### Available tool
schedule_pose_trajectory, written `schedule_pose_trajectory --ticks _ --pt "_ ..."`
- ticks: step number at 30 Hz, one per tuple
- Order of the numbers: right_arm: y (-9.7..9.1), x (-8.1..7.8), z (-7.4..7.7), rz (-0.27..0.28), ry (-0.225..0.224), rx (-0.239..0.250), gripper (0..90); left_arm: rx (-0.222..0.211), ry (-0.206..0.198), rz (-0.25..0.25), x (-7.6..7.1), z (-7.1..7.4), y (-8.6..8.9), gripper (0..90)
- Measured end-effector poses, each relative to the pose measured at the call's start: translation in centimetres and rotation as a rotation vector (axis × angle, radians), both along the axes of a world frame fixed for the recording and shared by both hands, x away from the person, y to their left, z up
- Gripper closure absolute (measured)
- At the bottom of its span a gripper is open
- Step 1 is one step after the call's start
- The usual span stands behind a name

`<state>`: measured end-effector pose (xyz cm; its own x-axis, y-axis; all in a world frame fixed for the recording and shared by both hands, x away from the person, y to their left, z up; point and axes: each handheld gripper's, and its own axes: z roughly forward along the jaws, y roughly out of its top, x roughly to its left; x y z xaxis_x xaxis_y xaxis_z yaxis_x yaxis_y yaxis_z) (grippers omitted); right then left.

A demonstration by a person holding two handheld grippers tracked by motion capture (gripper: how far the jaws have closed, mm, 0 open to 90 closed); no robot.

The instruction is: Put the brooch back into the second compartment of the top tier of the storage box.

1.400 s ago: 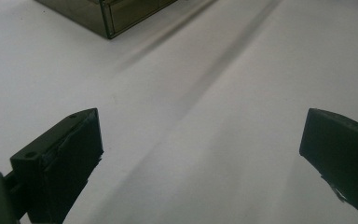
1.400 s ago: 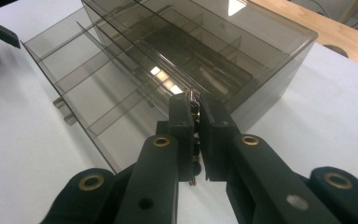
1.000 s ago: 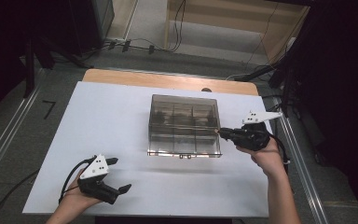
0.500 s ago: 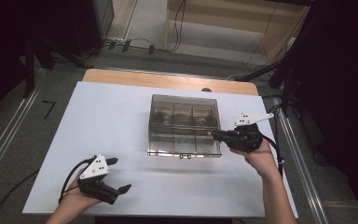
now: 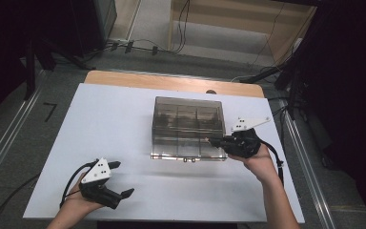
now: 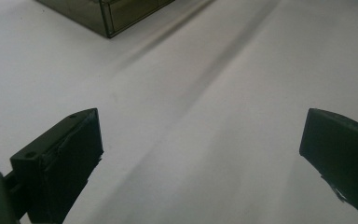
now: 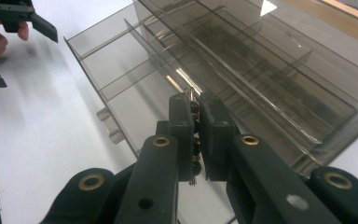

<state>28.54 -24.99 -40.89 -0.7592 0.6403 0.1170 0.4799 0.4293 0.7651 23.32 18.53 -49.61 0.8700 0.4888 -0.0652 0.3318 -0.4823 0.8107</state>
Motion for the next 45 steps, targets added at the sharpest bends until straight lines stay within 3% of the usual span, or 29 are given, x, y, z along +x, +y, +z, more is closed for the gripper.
schedule_pose_trajectory --ticks 31,45 --pt "4.2 0.1 -1.4 0.076 0.015 -0.023 81.6 0.002 -0.001 -0.004 0.0 0.0 0.0 0.0" --pt "5.1 0.2 -2.0 0.072 0.029 -0.027 81.4 0.003 -0.001 -0.004 0.0 0.0 0.0 0.0"
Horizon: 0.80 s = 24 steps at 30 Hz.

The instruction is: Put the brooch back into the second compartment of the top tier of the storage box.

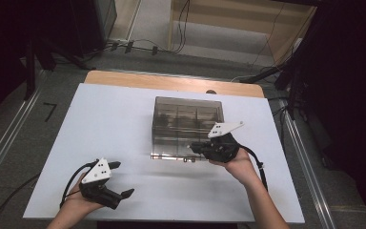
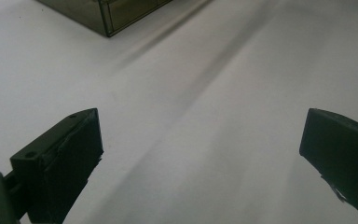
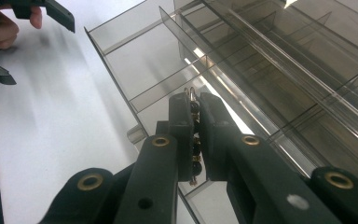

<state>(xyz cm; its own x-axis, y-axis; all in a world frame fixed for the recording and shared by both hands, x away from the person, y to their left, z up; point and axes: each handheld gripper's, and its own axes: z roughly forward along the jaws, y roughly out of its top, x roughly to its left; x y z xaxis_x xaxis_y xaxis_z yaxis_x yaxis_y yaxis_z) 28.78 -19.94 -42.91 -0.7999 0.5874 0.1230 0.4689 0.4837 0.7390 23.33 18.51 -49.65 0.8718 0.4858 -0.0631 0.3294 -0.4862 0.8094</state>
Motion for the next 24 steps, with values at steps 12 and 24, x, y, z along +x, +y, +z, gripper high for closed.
schedule_pose_trajectory --ticks 12,24 --pt "0.47 0.11 -0.49 0.002 0.017 -0.022 80.9 0.002 0.000 -0.003 -0.01 -0.02 -0.01 0.0" --pt "0.14 0.07 -0.27 -0.005 0.006 -0.013 78.9 0.002 0.000 -0.004 -0.02 -0.01 0.01 0.0"
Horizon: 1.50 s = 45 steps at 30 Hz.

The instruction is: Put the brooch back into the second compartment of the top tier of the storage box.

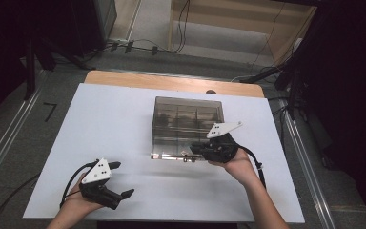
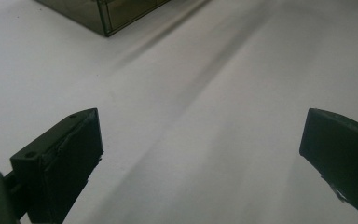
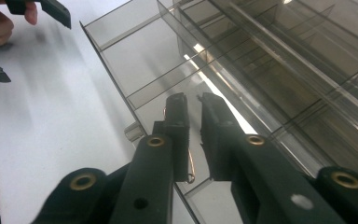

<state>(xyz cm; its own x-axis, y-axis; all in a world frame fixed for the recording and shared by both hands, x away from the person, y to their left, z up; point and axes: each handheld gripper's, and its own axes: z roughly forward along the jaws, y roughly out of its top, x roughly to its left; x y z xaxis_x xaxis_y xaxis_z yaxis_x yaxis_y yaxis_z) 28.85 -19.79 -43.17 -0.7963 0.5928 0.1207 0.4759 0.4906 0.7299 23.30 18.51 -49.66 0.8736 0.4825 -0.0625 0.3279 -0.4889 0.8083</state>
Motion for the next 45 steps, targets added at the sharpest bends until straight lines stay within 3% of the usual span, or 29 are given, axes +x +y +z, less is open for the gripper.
schedule_pose_trajectory --ticks 7,16,25,30,45 --pt "-0.6 -0.3 0.5 -0.007 0.003 0.021 86.9 0.000 0.001 0.001 0.0 0.0 0.0 0.0" --pt "-1.3 -1.2 1.0 0.005 -0.003 0.033 87.2 0.000 0.002 0.002 0.0 0.0 0.0 0.0" --pt "-2.4 -2.2 0.8 -0.011 0.006 0.038 87.1 -0.002 0.002 0.007 0.0 0.0 0.0 0.0" --pt "-2.8 -2.9 0.4 0.008 0.008 0.054 87.1 0.000 -0.001 0.008 0.0 0.0 -0.1 0.0" --pt "-1.8 -3.1 -1.3 0.034 0.025 -0.004 87.1 -0.002 0.003 0.005 0.0 -0.1 -0.1 0.0"
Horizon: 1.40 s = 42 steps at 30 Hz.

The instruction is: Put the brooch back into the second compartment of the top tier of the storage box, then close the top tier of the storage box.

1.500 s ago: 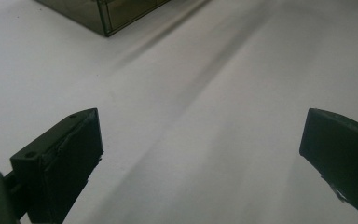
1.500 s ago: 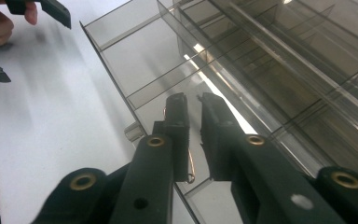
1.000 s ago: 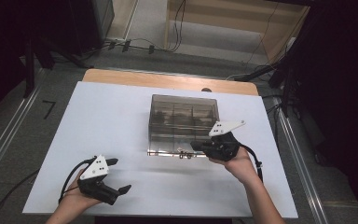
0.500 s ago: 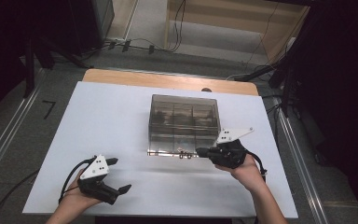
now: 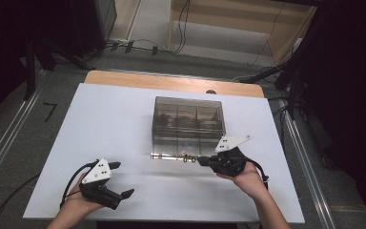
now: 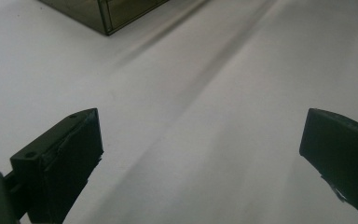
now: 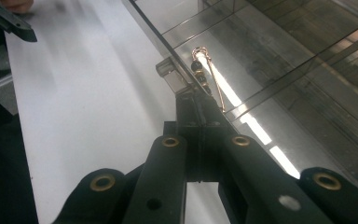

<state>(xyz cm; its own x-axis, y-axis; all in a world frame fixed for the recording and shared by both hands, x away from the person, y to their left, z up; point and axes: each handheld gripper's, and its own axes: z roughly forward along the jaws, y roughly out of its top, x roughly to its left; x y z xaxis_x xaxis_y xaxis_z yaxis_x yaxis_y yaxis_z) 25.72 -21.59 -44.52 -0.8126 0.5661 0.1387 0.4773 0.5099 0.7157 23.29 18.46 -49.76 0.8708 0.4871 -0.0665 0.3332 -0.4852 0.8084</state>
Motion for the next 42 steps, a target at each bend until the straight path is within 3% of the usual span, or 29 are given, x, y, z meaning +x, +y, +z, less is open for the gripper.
schedule_pose_trajectory --ticks 27,42 --pt "0.9 0.0 -0.4 0.006 -0.008 -0.012 87.3 0.006 0.001 -0.008 -0.1 0.0 -0.2 0.0" --pt "1.3 0.0 -0.1 -0.001 -0.057 -0.024 87.4 0.006 0.001 -0.011 -0.1 0.0 -0.3 0.0"
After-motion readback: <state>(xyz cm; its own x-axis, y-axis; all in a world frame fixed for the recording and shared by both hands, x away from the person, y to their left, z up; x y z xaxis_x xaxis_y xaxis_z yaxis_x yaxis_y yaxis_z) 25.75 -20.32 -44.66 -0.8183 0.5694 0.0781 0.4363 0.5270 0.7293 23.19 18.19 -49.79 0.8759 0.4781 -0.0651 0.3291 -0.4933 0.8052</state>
